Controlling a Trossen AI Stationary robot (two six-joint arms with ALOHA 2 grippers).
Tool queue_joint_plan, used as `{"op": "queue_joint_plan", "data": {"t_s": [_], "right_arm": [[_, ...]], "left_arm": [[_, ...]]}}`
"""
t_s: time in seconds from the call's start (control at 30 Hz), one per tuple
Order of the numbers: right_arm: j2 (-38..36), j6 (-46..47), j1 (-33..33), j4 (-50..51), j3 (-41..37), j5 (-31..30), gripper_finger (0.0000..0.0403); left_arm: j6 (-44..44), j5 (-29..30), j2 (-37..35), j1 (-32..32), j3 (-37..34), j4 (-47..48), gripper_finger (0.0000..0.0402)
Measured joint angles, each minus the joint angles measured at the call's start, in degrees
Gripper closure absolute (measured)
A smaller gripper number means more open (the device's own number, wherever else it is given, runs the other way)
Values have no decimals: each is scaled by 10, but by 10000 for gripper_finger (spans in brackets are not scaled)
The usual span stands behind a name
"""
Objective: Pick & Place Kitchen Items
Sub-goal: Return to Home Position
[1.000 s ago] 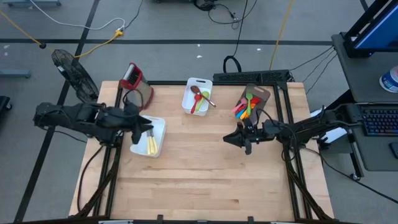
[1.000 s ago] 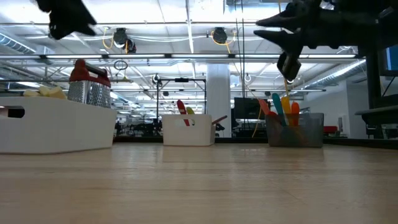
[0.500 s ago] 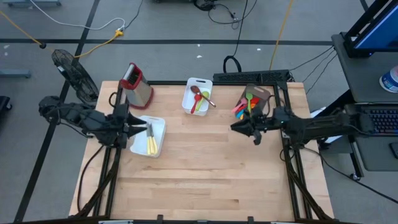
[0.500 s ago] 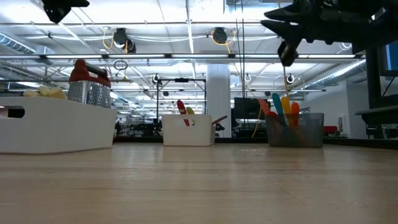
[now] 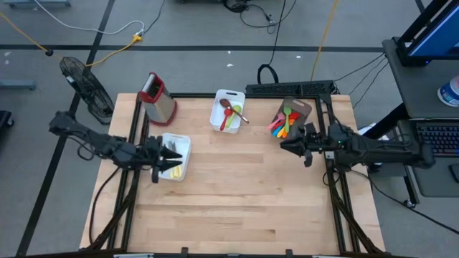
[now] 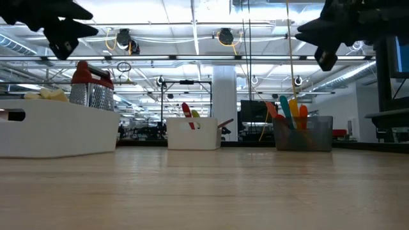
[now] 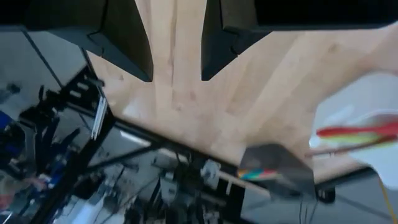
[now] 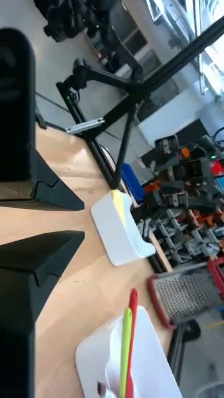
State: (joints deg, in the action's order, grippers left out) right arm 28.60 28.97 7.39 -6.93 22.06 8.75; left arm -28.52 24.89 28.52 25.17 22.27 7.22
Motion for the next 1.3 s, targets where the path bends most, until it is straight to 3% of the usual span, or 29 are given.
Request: {"op": "queue_joint_plan", "data": {"t_s": [0.13,0.4,0.5,0.7,0.83,1.07,1.3], "right_arm": [[-46,-1,8,25,0,0,348],[-124,-9,9,106,-2,-16,348],[-133,-5,8,85,-24,-14,348],[-139,21,8,1,-107,-15,348],[-151,33,8,-31,-143,-15,348],[-183,5,8,-31,-154,-15,348],[-196,-13,8,-25,-154,-21,348]], "left_arm": [[38,-14,-22,-23,-22,-40,261],[90,-28,-146,-61,-22,27,261],[79,-26,-181,-63,-25,53,261],[106,-24,-178,-63,-84,-45,261],[122,-23,-191,-71,-88,-26,261],[112,-23,-257,-89,-88,67,261],[80,-25,-278,-91,-153,27,261]]}}
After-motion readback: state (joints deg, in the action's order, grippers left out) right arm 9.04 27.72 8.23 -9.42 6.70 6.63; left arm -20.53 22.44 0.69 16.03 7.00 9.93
